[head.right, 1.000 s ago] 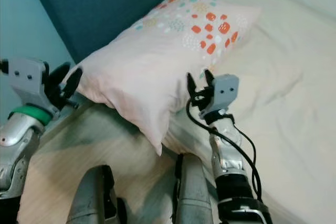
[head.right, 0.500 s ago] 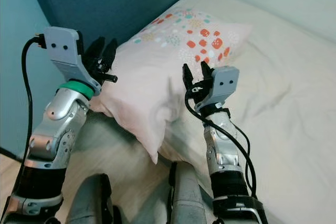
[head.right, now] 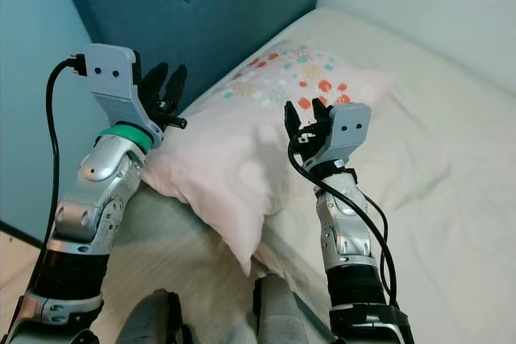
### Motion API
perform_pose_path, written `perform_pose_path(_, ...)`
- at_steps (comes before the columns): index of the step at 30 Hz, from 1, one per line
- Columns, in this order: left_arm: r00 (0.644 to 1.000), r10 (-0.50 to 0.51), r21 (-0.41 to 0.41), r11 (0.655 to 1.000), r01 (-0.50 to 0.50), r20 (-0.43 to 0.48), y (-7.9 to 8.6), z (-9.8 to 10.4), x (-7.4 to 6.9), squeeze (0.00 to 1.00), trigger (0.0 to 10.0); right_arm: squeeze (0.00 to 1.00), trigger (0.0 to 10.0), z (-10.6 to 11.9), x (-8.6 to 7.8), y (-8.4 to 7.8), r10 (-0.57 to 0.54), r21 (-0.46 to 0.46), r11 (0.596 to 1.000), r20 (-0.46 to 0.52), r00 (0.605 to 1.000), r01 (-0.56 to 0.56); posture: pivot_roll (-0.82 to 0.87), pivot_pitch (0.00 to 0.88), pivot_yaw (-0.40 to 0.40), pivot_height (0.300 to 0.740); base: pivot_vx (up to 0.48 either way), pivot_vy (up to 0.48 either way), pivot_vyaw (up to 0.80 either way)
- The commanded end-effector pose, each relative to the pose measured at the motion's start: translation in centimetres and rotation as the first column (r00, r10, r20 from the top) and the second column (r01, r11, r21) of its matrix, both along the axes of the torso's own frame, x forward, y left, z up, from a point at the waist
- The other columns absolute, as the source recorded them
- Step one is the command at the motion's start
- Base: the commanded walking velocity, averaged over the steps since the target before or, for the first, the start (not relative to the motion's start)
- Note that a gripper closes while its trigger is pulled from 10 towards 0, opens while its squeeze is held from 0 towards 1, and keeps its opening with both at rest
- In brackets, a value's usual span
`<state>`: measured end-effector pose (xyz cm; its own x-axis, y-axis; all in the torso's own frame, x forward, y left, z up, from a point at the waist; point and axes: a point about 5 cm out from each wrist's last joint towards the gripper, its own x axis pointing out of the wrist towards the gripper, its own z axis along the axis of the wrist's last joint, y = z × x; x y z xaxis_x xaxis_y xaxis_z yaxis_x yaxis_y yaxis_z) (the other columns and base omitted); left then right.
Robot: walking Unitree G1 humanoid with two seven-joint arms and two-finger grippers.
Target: Clean up the room
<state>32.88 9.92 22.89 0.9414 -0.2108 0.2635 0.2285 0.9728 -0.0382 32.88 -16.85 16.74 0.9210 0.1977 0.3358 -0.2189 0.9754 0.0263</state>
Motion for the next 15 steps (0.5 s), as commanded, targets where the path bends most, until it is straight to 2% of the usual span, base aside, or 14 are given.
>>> perform_pose_path(1, 1.000, -0.013, -0.002, 1.000, 0.013, -0.020, -0.38, -0.49, 0.01, 0.00, 10.0, 0.00, 10.0, -0.34, -0.18, -0.44, -0.017, -0.004, 1.000, -0.021, 1.000, 0.017, -0.06, 0.054, 0.030, 0.707, 0.000, 0.000, 0.00)
perform_pose_path(15, 0.999, -0.016, -0.003, 1.000, 0.016, -0.039, -0.54, -1.01, 0.02, 0.00, 10.0, 0.00, 10.0, -0.35, 0.08, -0.62, -0.046, -0.007, 0.999, -0.030, 0.998, 0.046, -0.07, 0.041, 0.034, 0.736, 0.000, 0.000, 0.00)
